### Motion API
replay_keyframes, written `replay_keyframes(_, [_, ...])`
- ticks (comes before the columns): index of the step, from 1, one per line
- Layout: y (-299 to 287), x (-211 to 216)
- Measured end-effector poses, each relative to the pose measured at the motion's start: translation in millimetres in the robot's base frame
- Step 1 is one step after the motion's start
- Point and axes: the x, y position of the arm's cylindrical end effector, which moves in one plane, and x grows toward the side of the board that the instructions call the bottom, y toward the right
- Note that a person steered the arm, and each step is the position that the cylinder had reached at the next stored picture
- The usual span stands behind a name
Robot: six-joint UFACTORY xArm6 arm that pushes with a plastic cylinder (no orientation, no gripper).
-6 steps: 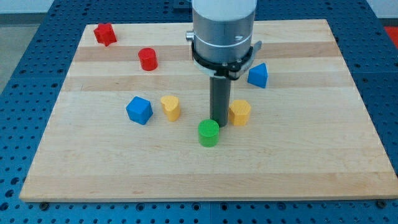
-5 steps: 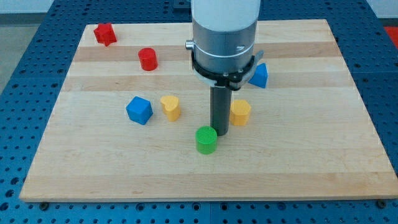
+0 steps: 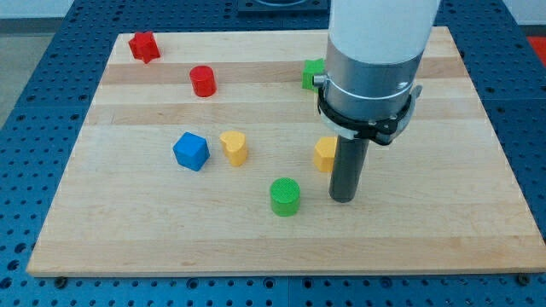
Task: Place the yellow hexagon between the yellow heart and the green star
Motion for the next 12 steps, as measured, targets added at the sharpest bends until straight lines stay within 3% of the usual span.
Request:
replay_keyframes(4, [0.0,-49.5])
replay_keyframes(12, [-5.8,-67.3])
